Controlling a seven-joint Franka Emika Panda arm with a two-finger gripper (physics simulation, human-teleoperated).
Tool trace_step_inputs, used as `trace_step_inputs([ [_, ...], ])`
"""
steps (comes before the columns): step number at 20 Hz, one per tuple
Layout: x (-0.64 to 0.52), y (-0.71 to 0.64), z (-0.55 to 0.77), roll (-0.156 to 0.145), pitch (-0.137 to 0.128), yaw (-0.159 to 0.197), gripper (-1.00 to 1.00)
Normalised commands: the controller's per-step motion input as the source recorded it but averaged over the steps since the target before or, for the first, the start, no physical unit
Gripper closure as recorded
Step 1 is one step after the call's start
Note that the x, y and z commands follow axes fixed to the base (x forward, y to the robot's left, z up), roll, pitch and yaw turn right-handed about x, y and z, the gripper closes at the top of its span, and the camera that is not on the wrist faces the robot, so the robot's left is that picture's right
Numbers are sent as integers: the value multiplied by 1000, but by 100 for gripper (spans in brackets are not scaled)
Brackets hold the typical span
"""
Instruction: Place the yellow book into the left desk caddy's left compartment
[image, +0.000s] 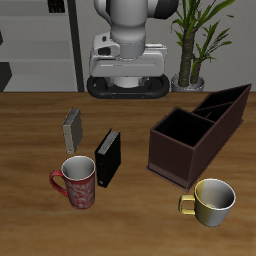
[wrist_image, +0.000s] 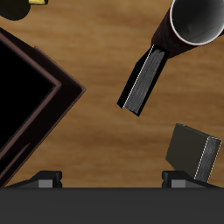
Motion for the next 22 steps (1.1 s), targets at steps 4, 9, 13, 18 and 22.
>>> trace_step_inputs([
  [4,-124,-129,-68,-80,-22,-14,-100],
  [9,-92,-80,-23,1,6,-23,-100],
  [13,-110,-252,-122,21,28,-11,-100],
  [18,-238,-442,-64,-20,-5,-27,-100],
  [22,-294,-415,-53,-42,-32,29,-100],
])
